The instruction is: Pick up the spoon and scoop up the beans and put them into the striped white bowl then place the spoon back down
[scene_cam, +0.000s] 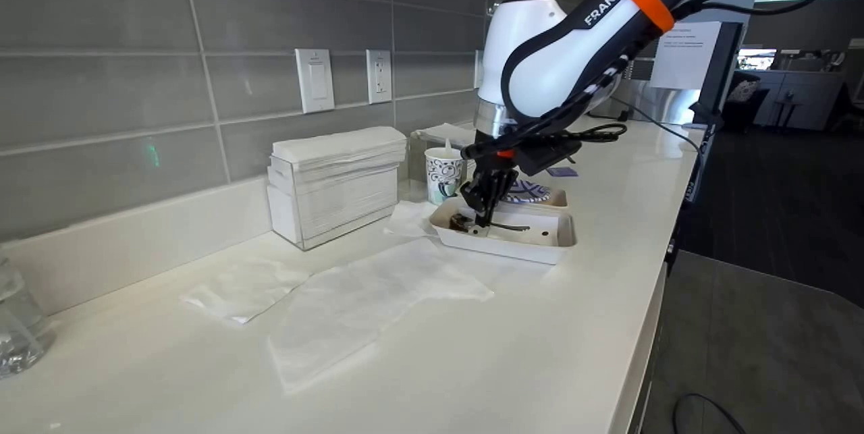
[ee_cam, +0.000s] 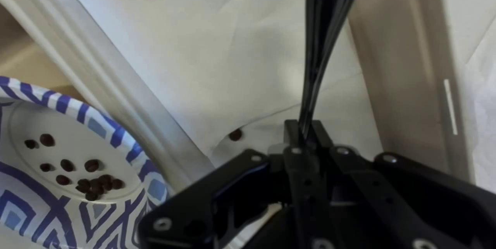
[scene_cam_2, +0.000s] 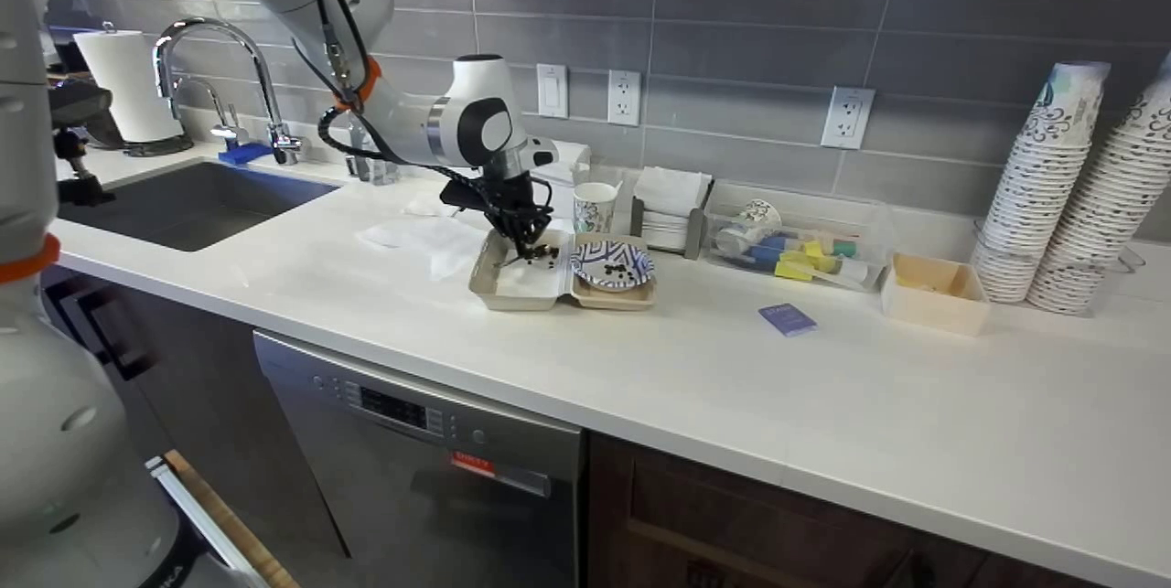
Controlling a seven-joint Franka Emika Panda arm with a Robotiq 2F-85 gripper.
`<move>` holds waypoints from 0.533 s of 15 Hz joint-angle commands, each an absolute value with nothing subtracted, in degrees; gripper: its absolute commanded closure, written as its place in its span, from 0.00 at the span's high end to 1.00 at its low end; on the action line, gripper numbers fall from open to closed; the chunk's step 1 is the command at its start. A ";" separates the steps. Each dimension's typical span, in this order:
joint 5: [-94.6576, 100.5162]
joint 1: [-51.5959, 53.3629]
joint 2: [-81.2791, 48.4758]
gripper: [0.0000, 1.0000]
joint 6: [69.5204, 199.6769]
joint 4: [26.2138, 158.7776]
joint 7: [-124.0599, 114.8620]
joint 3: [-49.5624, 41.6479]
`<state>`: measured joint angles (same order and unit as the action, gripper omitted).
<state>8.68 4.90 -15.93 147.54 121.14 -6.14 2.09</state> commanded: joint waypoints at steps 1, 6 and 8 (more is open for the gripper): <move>7.54 5.12 -12.91 0.02 145.64 123.49 -6.16 2.09; 6.78 4.85 -8.77 0.02 138.73 125.34 -4.67 2.81; 3.99 4.25 -7.97 0.02 135.76 125.34 -0.85 3.85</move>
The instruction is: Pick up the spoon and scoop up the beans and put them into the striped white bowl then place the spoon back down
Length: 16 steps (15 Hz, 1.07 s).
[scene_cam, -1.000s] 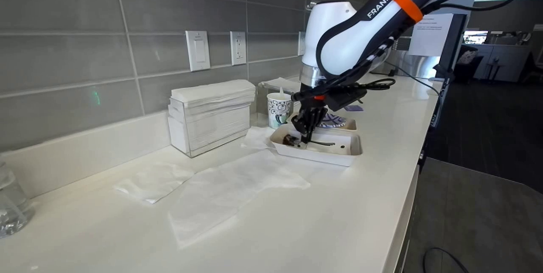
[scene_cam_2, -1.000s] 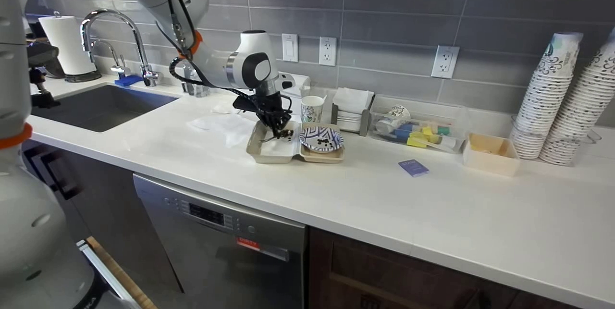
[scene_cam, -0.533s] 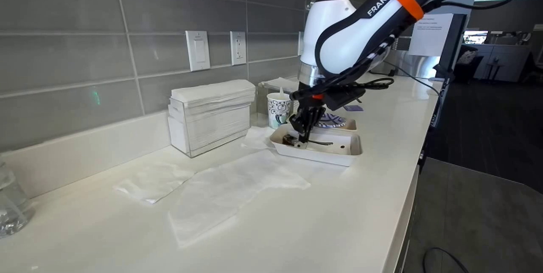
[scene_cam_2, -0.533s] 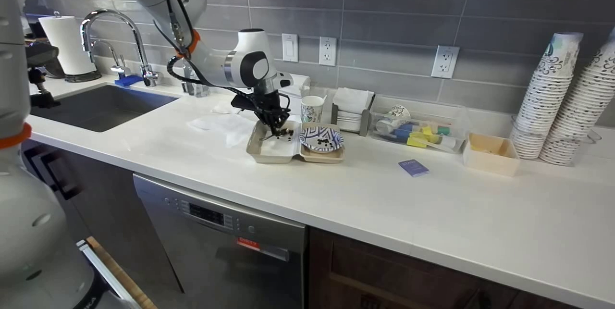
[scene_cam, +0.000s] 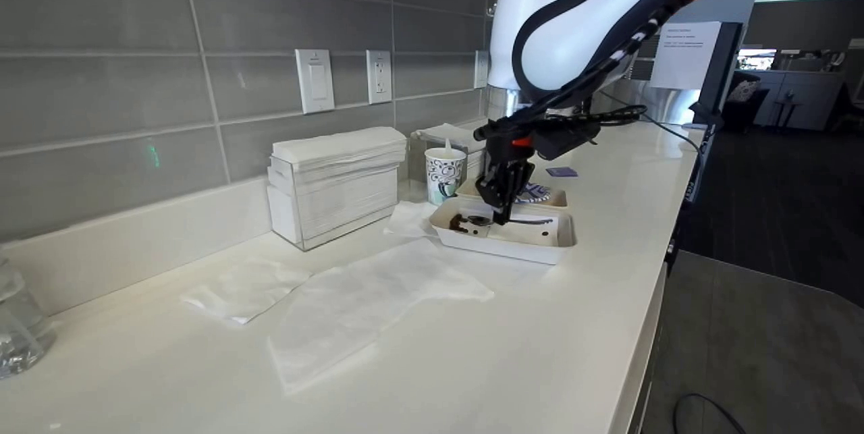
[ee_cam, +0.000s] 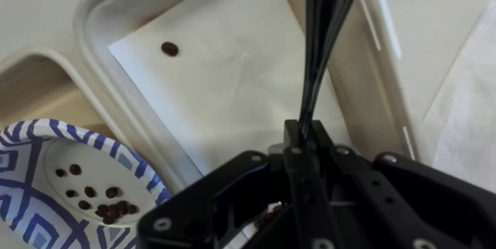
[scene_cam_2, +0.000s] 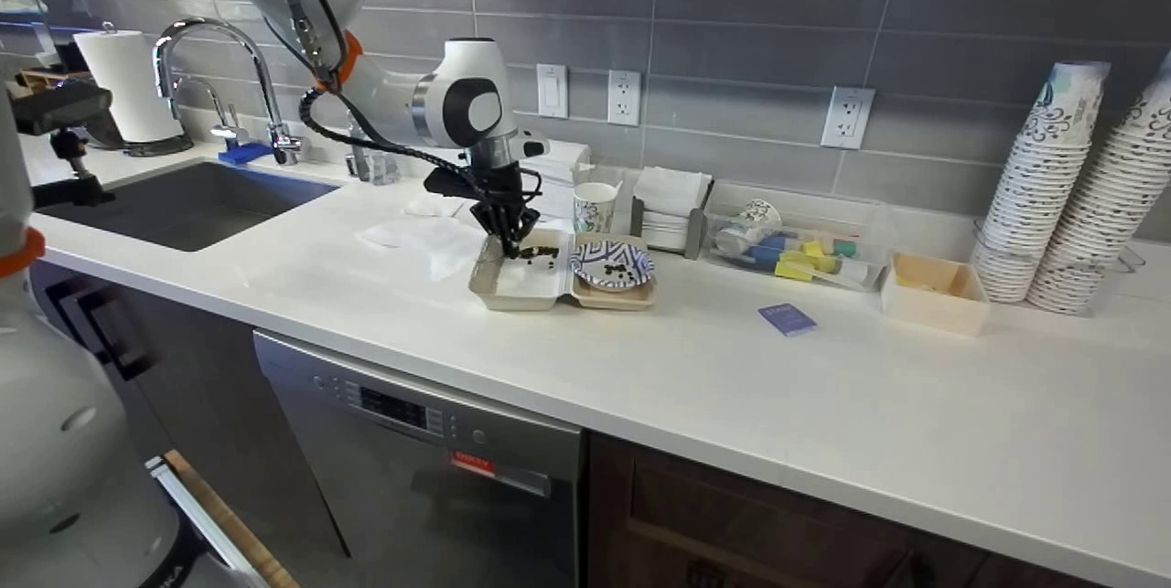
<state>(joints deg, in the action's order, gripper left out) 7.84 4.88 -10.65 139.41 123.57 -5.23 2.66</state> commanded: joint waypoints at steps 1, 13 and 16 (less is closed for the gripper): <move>2.25 4.03 -8.01 0.02 134.56 124.92 1.27 4.25; -3.43 4.05 -9.93 0.02 134.32 122.93 7.96 4.63; -5.83 3.60 -10.80 0.02 132.78 121.14 8.78 4.89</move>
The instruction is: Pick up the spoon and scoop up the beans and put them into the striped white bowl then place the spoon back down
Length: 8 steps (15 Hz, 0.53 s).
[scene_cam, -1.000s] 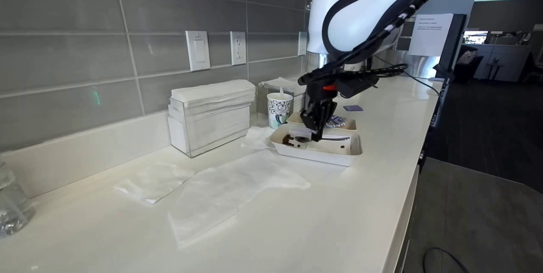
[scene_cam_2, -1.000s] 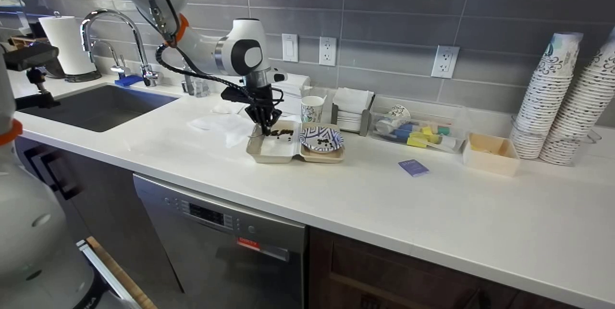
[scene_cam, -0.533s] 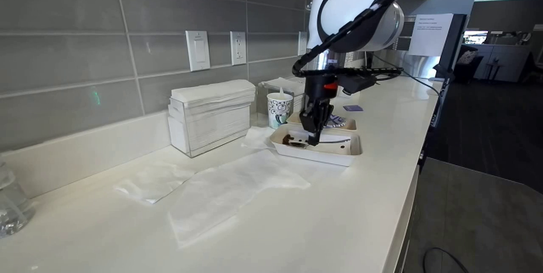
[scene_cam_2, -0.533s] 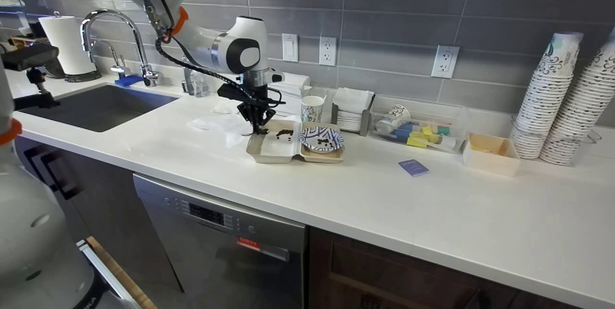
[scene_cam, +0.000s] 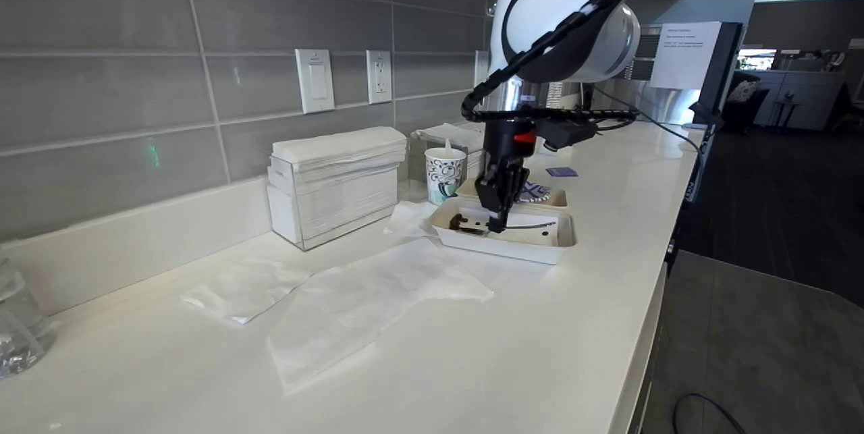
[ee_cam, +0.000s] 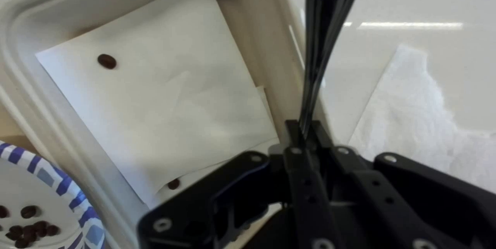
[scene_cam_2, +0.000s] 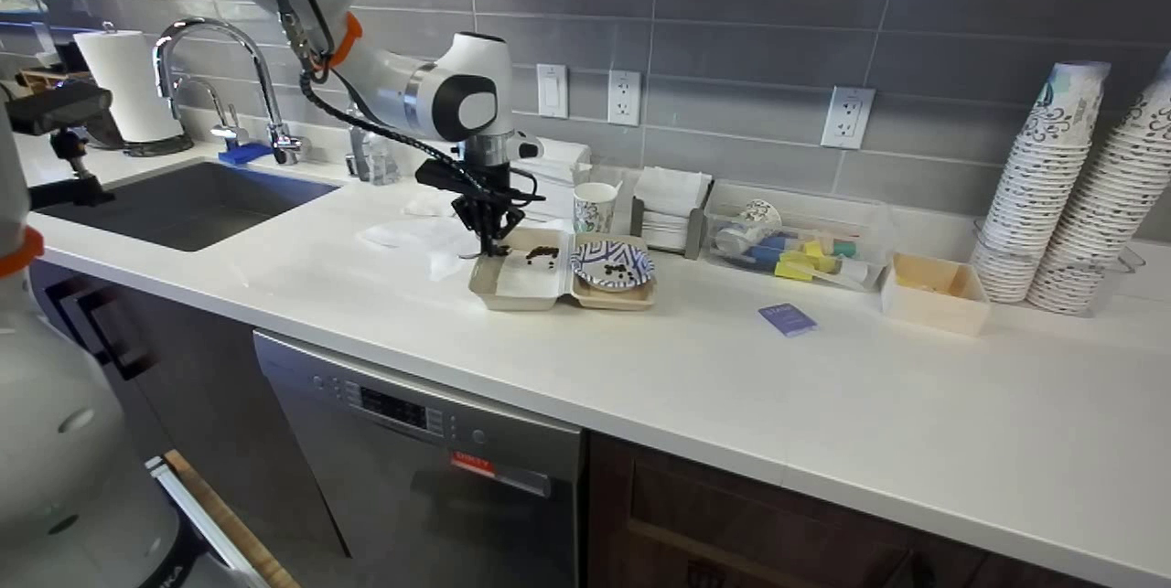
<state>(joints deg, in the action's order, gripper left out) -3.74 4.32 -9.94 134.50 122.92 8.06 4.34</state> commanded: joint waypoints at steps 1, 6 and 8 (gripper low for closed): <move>-6.07 3.56 -11.16 0.02 132.81 120.66 8.65 4.85; -7.07 3.17 -13.18 0.02 131.69 118.10 8.72 4.82; -7.14 2.97 -14.11 0.02 130.67 117.19 8.57 4.77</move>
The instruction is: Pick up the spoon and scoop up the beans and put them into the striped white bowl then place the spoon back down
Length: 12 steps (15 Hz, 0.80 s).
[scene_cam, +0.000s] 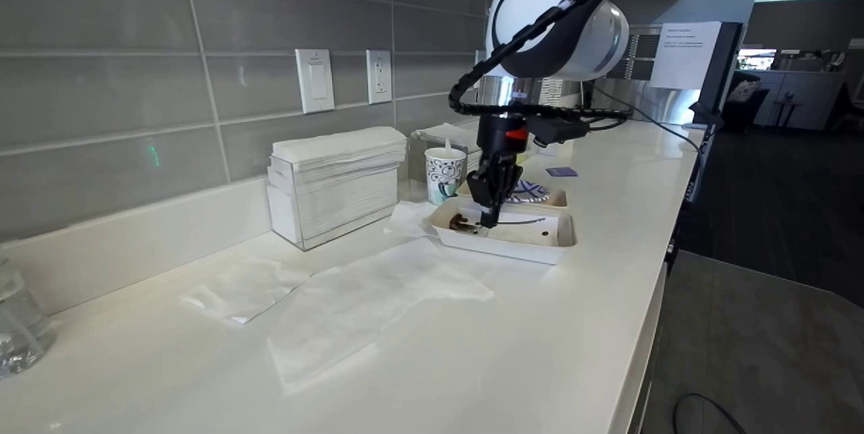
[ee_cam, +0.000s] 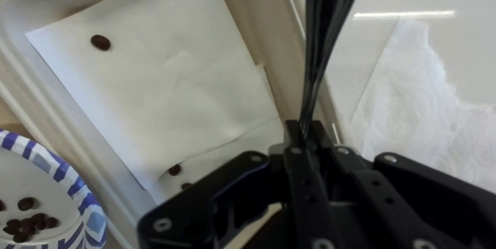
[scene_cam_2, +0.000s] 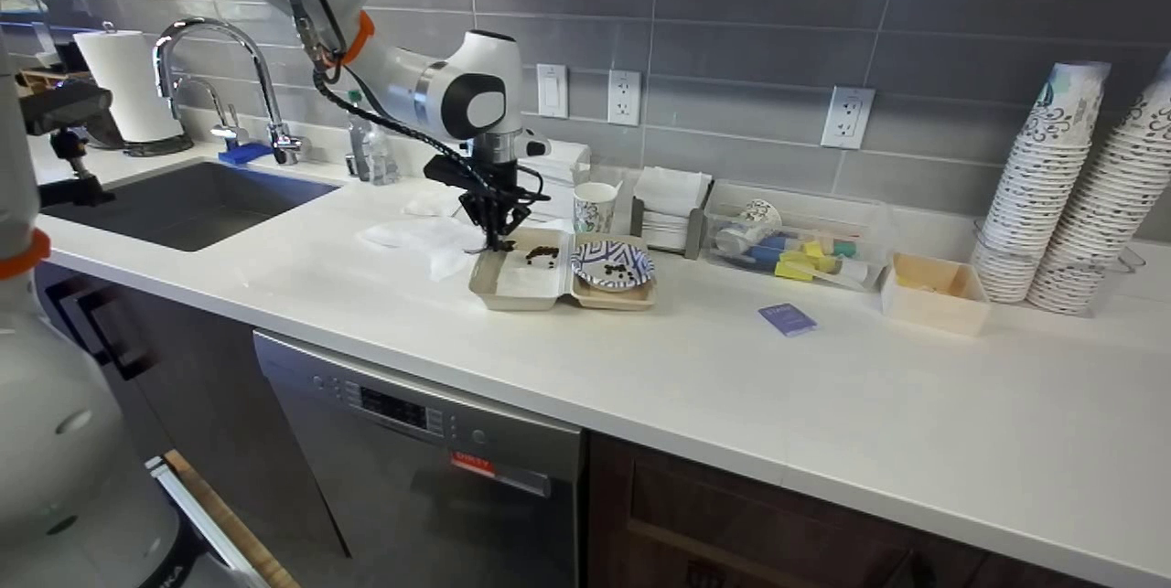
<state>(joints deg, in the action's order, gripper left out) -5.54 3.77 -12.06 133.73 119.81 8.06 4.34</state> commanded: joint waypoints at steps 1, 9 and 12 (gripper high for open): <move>-7.25 2.83 -14.67 0.02 130.45 116.73 8.60 4.76; -10.00 1.63 -18.69 0.02 129.89 112.93 9.41 5.15; -10.66 1.25 -19.83 0.02 129.92 111.79 9.51 5.27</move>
